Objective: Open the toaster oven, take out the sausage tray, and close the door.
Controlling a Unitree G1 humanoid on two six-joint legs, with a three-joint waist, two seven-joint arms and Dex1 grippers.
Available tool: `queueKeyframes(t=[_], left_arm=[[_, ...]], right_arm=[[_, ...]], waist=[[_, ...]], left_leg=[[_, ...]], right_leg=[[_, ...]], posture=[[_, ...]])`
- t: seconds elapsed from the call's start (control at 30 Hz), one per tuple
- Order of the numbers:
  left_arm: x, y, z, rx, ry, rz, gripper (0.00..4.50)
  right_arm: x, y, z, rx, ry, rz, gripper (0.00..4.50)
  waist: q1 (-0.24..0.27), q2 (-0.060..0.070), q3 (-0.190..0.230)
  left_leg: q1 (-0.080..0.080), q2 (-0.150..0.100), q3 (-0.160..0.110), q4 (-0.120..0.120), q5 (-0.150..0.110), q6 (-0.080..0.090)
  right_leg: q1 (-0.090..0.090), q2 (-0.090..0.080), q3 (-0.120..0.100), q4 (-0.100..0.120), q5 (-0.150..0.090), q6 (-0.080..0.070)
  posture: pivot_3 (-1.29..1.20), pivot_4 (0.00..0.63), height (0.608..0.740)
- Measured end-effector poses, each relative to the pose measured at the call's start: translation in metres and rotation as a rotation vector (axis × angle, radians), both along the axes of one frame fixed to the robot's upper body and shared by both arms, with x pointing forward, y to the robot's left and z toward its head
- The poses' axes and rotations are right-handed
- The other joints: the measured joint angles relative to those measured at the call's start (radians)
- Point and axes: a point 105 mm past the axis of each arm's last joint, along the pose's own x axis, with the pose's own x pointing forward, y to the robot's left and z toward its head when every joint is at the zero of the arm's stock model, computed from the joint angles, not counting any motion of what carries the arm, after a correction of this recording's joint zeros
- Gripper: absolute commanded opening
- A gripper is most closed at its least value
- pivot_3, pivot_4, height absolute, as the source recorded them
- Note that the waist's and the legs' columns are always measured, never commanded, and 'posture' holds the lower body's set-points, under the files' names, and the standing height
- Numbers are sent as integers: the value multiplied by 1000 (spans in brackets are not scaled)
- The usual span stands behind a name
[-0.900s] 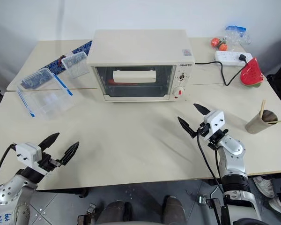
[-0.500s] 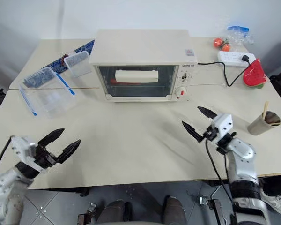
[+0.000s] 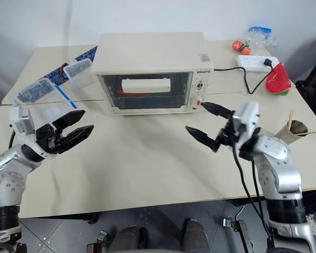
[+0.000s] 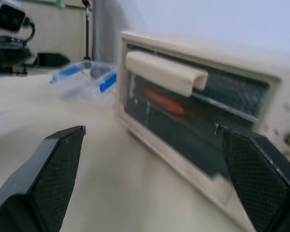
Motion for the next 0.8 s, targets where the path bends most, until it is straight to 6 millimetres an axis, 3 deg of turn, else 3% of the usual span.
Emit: queueKeyframes(t=[0.13,0.4,0.63,0.8], left_arm=[[1,-1,-1,-26,10,8,4454],[-8,0,-2,-26,5,26,4454],[-12,4,-3,-28,7,38,4454],[-12,3,-4,-36,7,37,4454]], right_arm=[[20,22,4,-35,55,26,4500],[50,38,6,-54,104,-9,4500],[56,56,12,-22,75,19,4500],[45,68,16,-8,49,111,4500]], waist=[[2,0,0],[-4,0,0],[-4,0,0],[-2,0,0]], left_leg=[[-1,0,0,1,0,0],[-1,0,1,0,0,0],[-1,0,1,0,-1,0],[-1,0,1,0,-1,-1]], right_leg=[[0,0,0,0,0,0],[-2,0,0,1,0,0],[-2,0,0,1,0,0],[-2,0,0,1,0,0]], posture=[[0,150,740],[0,150,740],[0,150,740],[0,150,740]])
